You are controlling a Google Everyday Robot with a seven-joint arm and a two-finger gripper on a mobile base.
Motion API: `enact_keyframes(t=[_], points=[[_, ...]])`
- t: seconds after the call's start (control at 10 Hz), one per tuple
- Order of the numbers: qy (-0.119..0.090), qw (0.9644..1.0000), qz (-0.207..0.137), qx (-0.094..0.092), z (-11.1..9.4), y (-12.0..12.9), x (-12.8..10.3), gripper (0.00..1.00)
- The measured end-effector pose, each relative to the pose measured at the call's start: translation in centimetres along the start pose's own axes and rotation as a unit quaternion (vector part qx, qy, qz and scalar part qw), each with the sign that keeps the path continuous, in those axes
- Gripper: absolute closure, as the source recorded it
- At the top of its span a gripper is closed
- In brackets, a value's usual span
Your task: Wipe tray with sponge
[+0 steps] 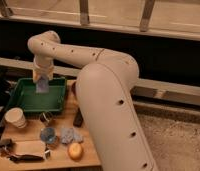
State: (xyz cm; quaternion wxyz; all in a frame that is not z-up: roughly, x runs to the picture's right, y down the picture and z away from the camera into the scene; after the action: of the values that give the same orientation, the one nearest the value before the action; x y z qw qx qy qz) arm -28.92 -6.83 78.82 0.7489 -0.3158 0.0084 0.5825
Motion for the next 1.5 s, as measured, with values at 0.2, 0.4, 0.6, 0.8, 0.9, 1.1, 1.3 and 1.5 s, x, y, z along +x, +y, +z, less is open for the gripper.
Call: enact_keyframes(t=[0.2, 0.4, 0.6, 0.8, 0.9, 1.1, 1.3, 1.5], points=[[0.007, 0.9998, -0.002, 0.018, 1.5, -0.4, -0.3, 1.0], [0.015, 0.9995, -0.009, 0.026, 4.8, 0.0, -0.7, 1.0], [0.014, 0.9998, -0.004, 0.013, 7.2, -0.6, -1.2, 1.0], [0.008, 0.9999, 0.006, -0.013, 8.6, -1.0, -1.8, 1.0], [0.004, 0.9996, 0.01, -0.026, 9.3, -0.8, -1.9, 1.0], [-0.006, 0.9985, 0.021, -0.05, 10.1, -0.8, -2.1, 1.0], [-0.008, 0.9983, 0.025, -0.053, 10.1, -1.0, -2.2, 1.0], [-0.008, 0.9983, 0.024, -0.053, 10.2, -0.8, -2.1, 1.0]])
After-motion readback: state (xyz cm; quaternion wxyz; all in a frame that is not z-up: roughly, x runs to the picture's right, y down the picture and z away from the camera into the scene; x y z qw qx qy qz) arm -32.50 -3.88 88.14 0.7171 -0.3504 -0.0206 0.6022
